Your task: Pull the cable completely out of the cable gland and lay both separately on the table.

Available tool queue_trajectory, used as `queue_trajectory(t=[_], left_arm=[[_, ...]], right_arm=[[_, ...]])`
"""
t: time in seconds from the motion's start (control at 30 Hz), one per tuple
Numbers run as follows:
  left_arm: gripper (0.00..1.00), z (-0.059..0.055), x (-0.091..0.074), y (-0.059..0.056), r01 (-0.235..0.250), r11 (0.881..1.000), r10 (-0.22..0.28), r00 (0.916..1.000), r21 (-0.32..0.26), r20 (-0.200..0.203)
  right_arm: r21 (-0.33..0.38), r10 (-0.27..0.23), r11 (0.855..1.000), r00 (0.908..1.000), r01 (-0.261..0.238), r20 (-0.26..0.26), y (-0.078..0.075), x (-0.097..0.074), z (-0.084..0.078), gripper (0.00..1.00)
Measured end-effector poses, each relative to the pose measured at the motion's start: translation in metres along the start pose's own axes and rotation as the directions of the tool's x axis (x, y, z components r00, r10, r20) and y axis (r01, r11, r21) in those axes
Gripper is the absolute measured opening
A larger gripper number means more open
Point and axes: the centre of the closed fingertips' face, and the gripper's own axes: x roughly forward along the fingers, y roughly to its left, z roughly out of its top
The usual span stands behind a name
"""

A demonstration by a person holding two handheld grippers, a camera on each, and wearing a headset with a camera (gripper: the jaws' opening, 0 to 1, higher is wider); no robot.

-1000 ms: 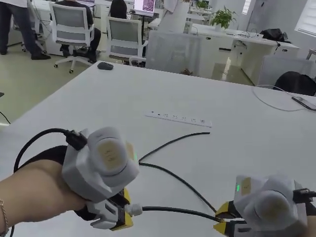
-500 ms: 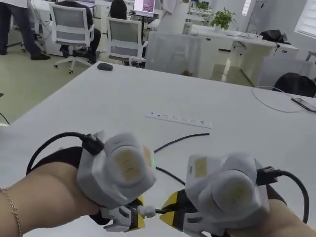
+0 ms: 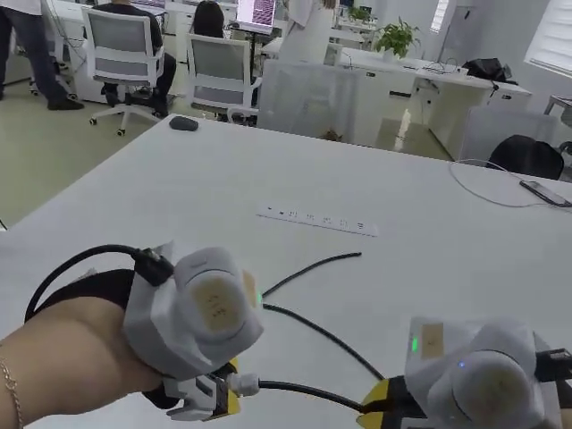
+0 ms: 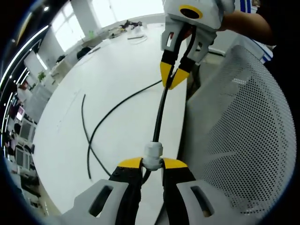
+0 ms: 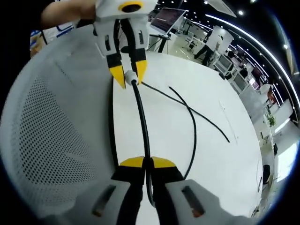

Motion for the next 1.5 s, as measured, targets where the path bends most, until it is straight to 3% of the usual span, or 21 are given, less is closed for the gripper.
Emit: queue_trajectory(t=[0.13,0.23,0.3,0.37,0.43,0.53,0.63,0.73,0.8,0.9,1.0,1.17,1.3,1.37,1.47,1.5], left_arm=[[0.16,-0.004,0.0,-0.001,0.005,1.0,-0.005,0.9999,-0.01,-0.01],[0.16,-0.005,0.0,-0.002,0.008,1.0,-0.009,0.9997,-0.025,-0.021],[0.16,-0.003,0.001,-0.005,0.008,1.0,-0.008,0.9996,-0.017,-0.027],[0.16,-0.001,0.001,-0.005,0.005,1.0,-0.005,0.9996,-0.009,-0.028],[0.16,0.004,0.0,-0.004,-0.001,1.0,0.001,0.9998,-0.008,-0.021],[0.16,0.009,0.001,-0.004,-0.016,1.0,0.016,0.9996,0.016,-0.024],[0.16,0.017,0.0,-0.008,-0.01,0.999,0.011,0.9998,0.045,-0.017],[0.16,0.023,-0.001,-0.011,-0.012,0.999,0.012,0.9999,0.052,-0.004],[0.16,0.021,-0.001,-0.011,-0.016,0.998,0.016,0.9998,0.064,-0.013],[0.16,0.021,-0.002,-0.012,-0.009,0.999,0.009,1.0,0.048,0.004],[0.16,0.01,-0.003,-0.004,-0.035,0.998,0.037,0.9988,0.059,-0.033],[0.16,0.0,-0.008,0.005,-0.047,0.999,0.047,0.9982,0.021,-0.036],[0.16,-0.003,-0.008,0.005,-0.048,0.999,0.048,0.9978,0.013,-0.045],[0.16,-0.003,-0.007,0.004,-0.046,0.999,0.047,0.9979,0.017,-0.045],[0.16,-0.001,-0.006,0.0,-0.032,0.999,0.032,0.9987,0.0,-0.039],[0.16,0.001,-0.005,0.0,-0.032,0.999,0.031,0.9987,-0.005,-0.04]], right_arm=[[0.034,-0.008,0.999,0.9954,0.011,-0.096,-0.005,0.001,-0.028,0.04],[0.068,0.01,0.998,0.9928,-0.002,-0.119,-0.004,0.005,-0.031,0.05],[0.052,0.001,0.999,0.9893,0.007,-0.146,-0.004,0.007,-0.028,0.08],[0.061,0.018,0.998,0.9949,-0.012,-0.1,0.001,0.01,-0.012,0.22],[0.083,0.079,0.994,0.9966,-0.076,-0.023,0.015,0.013,0.014,0.29],[0.061,0.128,0.989,0.9884,-0.134,0.081,0.03,0.012,0.058,0.28],[0.058,0.14,0.987,0.9786,-0.15,0.15,0.034,0.014,0.086,0.27],[0.049,0.145,0.987,0.9755,-0.155,0.165,0.035,0.016,0.094,0.17],[0.002,0.115,0.993,0.9832,-0.117,0.141,0.029,0.017,0.09,0.05],[0.019,0.138,0.989,0.9766,-0.143,0.165,0.032,0.016,0.088,0.04],[0.004,0.108,0.994,0.9861,-0.109,0.126,0.027,0.014,0.075,0.03],[0.082,0.074,0.993,0.9923,-0.082,0.099,0.015,0.008,0.044,0.03],[0.106,0.027,0.994,0.9996,-0.027,0.008,0.003,0.008,0.009,0.03],[0.161,-0.003,0.987,0.9992,0.009,-0.039,-0.005,0.007,-0.008,0.04],[0.201,-0.018,0.979,0.9985,0.028,-0.052,-0.011,0.005,-0.016,0.06],[0.203,-0.016,0.979,0.9992,0.024,-0.037,-0.012,0.004,-0.012,0.15]])
